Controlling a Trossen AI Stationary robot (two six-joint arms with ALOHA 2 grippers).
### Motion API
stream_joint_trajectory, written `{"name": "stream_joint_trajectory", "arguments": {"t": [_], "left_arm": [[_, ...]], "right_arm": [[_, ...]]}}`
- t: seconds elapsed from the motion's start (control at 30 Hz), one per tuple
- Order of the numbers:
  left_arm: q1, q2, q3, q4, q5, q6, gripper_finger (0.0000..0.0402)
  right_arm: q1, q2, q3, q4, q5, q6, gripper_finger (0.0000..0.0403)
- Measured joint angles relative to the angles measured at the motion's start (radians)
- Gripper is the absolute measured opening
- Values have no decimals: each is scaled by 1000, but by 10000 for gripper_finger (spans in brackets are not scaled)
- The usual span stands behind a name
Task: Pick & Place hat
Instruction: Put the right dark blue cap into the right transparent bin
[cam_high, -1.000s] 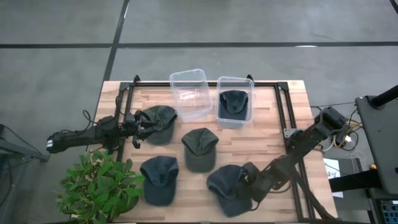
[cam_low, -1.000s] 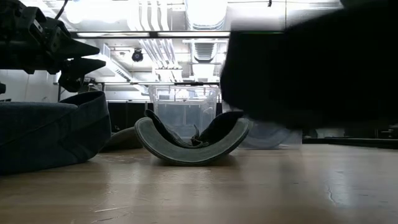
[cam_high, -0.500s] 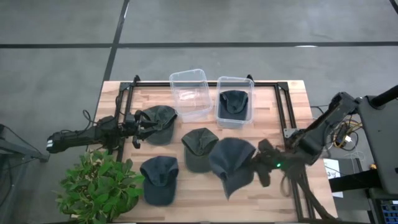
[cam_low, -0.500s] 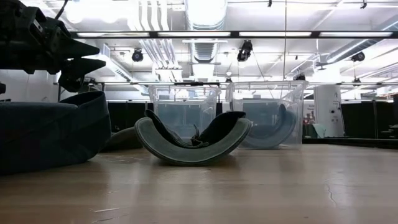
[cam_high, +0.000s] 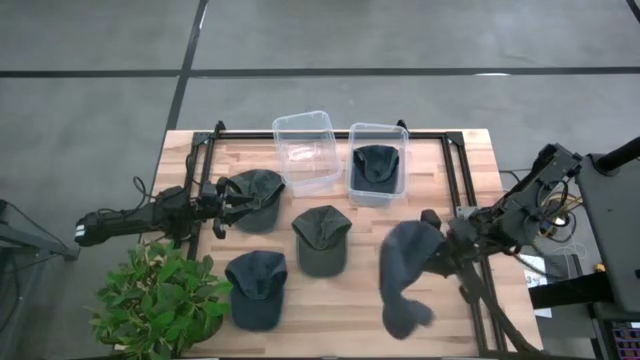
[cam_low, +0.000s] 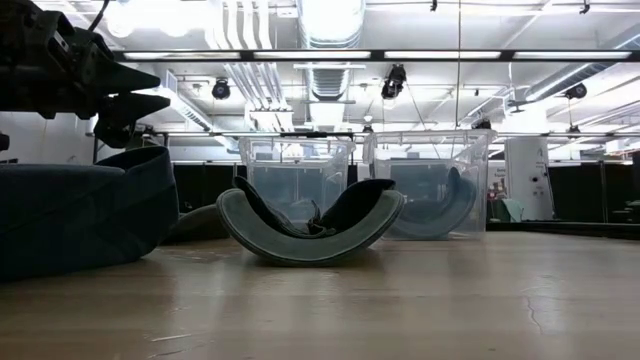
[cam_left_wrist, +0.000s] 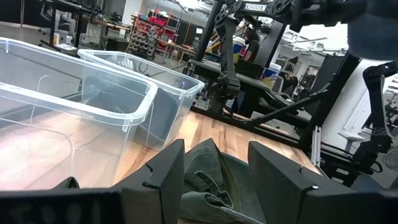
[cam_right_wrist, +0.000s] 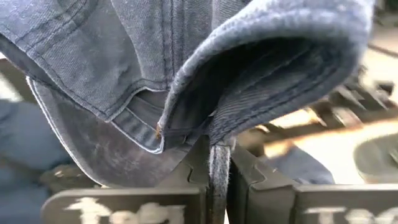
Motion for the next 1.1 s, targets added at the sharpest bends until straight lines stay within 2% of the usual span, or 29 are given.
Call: {"name": "stream_joint_trajectory", "arguments": {"t": [0.1,0.2,0.43,0.57,0.63,0.7,0.87,1.0,1.1], "left_arm": [[0,0,0,0,0,0,170],[0,0,0,0,0,0,170],[0,0,0,0,0,0,170],[0,0,0,0,0,0,170],[0,0,0,0,0,0,170],[0,0,0,0,0,0,170],[0,0,0,0,0,0,170],[0,0,0,0,0,0,170],[0,0,0,0,0,0,170]], "right_arm": [[0,2,0,85,-106,-105,13],[1,8,0,139,-178,-134,13],[0,24,-1,163,-209,-134,13],[0,22,-1,161,-186,-102,13],[1,21,-1,152,-89,-58,13],[0,21,-1,115,59,20,13],[0,22,-1,-127,402,333,13],[0,41,-1,-254,587,533,13],[-1,65,-1,-259,713,566,13]]}}
